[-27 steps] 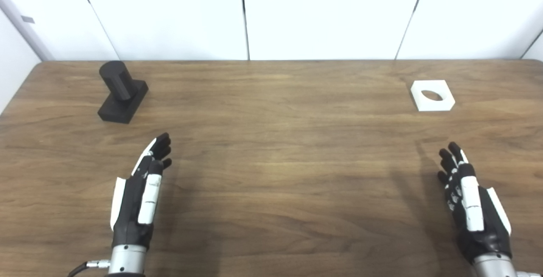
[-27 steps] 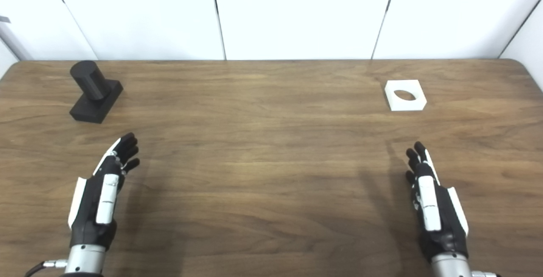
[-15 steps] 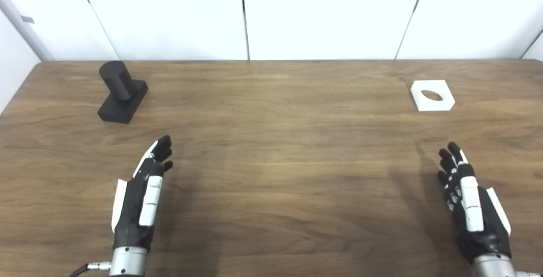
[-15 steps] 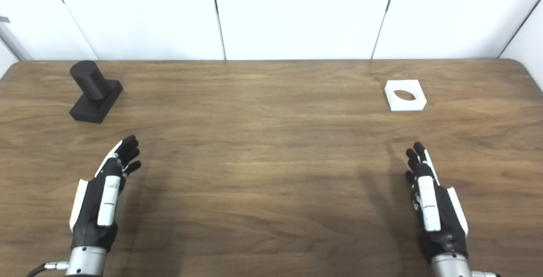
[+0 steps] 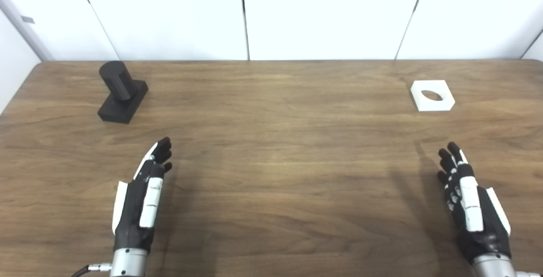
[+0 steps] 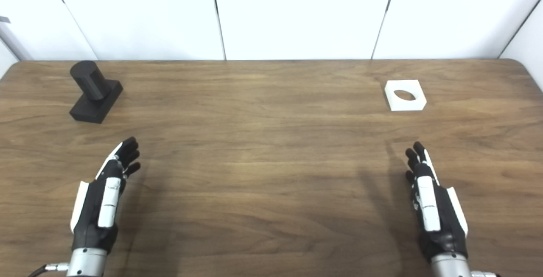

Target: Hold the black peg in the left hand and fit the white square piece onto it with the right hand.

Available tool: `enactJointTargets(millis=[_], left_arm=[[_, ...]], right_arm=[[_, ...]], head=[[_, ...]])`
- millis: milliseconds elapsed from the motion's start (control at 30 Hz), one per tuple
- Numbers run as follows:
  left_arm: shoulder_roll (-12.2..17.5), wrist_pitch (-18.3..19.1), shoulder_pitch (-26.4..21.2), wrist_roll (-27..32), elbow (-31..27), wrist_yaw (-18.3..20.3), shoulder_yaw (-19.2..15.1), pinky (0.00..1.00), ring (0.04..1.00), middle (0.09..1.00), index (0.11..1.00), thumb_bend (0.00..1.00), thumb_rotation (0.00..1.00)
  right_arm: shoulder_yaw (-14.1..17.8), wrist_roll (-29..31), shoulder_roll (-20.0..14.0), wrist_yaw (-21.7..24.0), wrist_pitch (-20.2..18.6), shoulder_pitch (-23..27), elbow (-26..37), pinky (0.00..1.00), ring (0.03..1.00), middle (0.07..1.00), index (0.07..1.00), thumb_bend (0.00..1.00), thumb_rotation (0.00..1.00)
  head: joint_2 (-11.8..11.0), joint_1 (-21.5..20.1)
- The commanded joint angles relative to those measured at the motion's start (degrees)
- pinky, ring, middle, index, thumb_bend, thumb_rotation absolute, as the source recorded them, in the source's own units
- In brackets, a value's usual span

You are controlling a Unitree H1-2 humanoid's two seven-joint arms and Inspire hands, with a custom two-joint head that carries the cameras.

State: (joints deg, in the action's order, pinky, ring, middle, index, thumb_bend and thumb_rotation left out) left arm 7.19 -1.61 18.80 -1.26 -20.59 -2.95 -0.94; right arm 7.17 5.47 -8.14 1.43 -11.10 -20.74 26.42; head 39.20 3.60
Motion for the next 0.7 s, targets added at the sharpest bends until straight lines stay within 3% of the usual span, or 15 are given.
enactJointTargets(millis=[0,100,400,667], left_arm=[[-2.05,-2.37,0.04,-0.12,-0.97,-0.34,0.0,0.88,0.917,0.919,0.899,0.64,0.94],[-2.02,-2.88,0.05,-0.31,-0.73,-0.39,0.01,0.88,0.918,0.919,0.898,0.63,0.94],[-2.98,-4.49,0.11,-0.85,0.66,-0.74,1.12,0.87,0.914,0.91,0.888,0.63,0.92],[-4.26,-6.12,-0.4,-2.37,2.63,-2.14,3.05,0.88,0.907,0.907,0.885,0.64,0.89]], right_arm=[[0.29,0.17,-0.35,0.43,1.67,0.29,1.19,1.0,1.0,0.976,1.0,0.45,1.0],[0.21,-0.05,-0.34,0.41,1.67,0.26,1.33,1.0,1.0,0.974,1.0,0.44,1.0],[1.17,2.1,-1.31,1.84,3.32,0.32,-0.33,1.0,1.0,0.997,1.0,0.43,1.0],[2.28,5.03,-1.13,2.74,3.61,0.83,-1.76,1.0,1.0,1.0,1.0,0.55,1.0]], head=[[0.03,0.06],[-0.13,0.33],[-3.2,10.05],[-6.15,14.49]])
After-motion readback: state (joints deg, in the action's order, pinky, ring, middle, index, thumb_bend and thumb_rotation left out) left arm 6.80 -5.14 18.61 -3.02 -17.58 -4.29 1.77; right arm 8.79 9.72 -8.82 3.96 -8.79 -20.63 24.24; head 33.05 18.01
